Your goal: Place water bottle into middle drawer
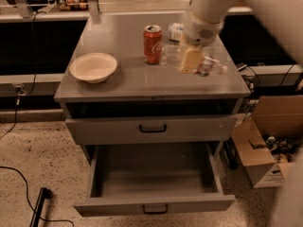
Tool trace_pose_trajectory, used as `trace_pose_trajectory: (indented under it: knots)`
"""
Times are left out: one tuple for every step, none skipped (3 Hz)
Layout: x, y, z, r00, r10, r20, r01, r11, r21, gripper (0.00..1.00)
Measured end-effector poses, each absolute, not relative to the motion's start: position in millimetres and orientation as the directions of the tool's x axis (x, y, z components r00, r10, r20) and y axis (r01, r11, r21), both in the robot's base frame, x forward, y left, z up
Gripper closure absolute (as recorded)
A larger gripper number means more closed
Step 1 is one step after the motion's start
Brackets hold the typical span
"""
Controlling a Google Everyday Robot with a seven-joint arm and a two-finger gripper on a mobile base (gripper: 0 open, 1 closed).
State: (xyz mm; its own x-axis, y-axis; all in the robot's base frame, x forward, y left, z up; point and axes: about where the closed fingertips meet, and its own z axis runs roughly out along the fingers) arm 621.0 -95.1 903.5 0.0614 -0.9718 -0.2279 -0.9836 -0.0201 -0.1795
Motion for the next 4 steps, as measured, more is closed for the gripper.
trace_pose_trajectory:
  knots:
    - [552.9, -87.2, 930.5, -0.074, -0.911, -0.405, -0.978, 0.145, -0.147, 1.00]
    - [521.8, -88.7, 917.5, -0.142, -0.873, -0.466, -0.973, 0.211, -0.098, 1.00]
    - [521.7, -89.1, 916.8, -0.144, -0.873, -0.465, -0.973, 0.212, -0.097, 1.00]
    - [521.8, -83.1, 894.8, -0.167, -0.847, -0.504, -0.965, 0.246, -0.094, 1.00]
